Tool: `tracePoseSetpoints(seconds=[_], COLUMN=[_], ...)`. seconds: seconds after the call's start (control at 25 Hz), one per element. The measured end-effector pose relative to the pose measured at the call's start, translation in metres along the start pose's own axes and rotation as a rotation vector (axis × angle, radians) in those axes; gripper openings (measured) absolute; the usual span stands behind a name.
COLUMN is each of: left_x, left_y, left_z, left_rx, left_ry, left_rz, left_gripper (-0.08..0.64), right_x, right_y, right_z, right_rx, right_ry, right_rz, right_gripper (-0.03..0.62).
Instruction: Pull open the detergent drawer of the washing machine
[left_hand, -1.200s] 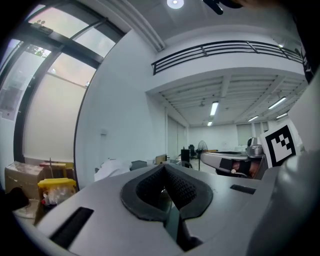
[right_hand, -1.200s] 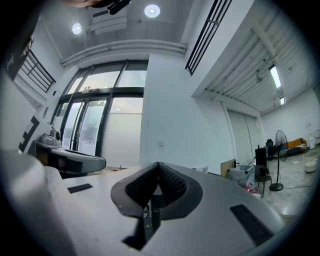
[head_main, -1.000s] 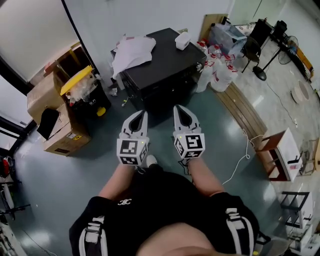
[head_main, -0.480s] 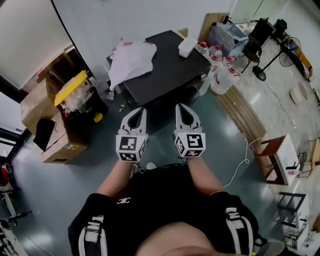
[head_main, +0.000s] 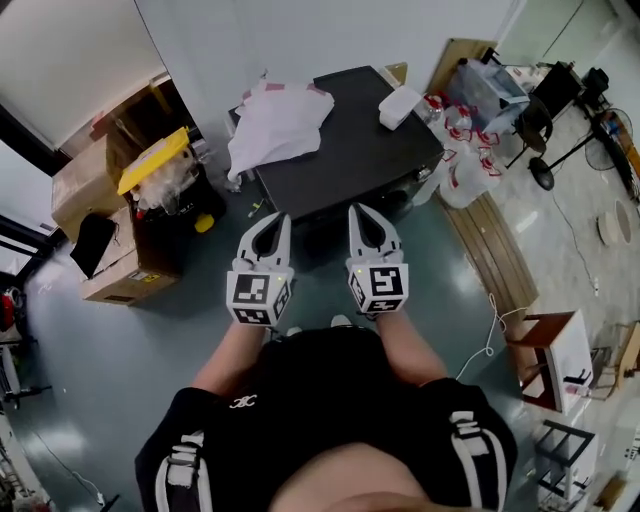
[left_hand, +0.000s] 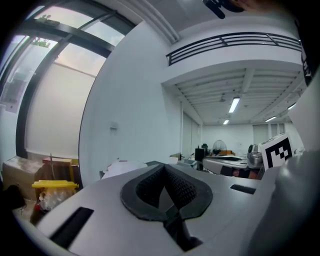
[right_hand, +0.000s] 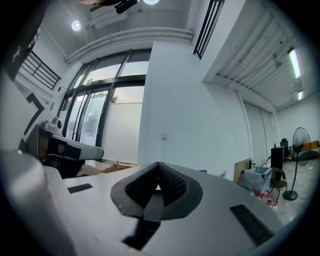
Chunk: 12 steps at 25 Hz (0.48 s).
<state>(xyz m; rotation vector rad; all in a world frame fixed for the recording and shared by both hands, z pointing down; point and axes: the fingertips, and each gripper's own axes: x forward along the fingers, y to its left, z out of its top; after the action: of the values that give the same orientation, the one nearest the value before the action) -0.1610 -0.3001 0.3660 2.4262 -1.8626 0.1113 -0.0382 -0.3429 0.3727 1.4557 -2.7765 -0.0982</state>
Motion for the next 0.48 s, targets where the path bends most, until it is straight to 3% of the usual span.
tracePoseSetpoints(seconds=[0.12, 0.2, 0.24, 0.32, 0.48], left_x=[0.007, 0.009, 0.009, 0.009, 0.005], left_y=[0.003, 0.003, 0.004, 0.006, 0.013], left_z=[0.000, 0.000, -0.001, -0.003, -0.006], left_rx=[0.005, 0.007, 0.009, 0.011, 0.011], left_ry=[0.004, 0.008, 0.011, 0.018, 0.028], left_rz=[0.030, 0.050, 0.059, 0.080, 0.122], left_gripper=[0.002, 0.002, 0.002, 0.002, 0.002], right_x=[0.011, 0.017, 0.021, 0.028, 0.045], right_y=[-0.004, -0.003, -0.003, -0.004, -0.016], right_z=[0.001, 0.004, 0.005, 0.006, -0.007], right_rx=[0.017, 0.082, 0.139, 0.303, 0.631], right_ry=[-0.027, -0.057, -0.077, -0.111, -0.120], right_rz=[0.040, 0.108, 0.152, 0.234, 0.327], right_gripper=[0.002, 0.002, 0.007, 0.162, 0.176])
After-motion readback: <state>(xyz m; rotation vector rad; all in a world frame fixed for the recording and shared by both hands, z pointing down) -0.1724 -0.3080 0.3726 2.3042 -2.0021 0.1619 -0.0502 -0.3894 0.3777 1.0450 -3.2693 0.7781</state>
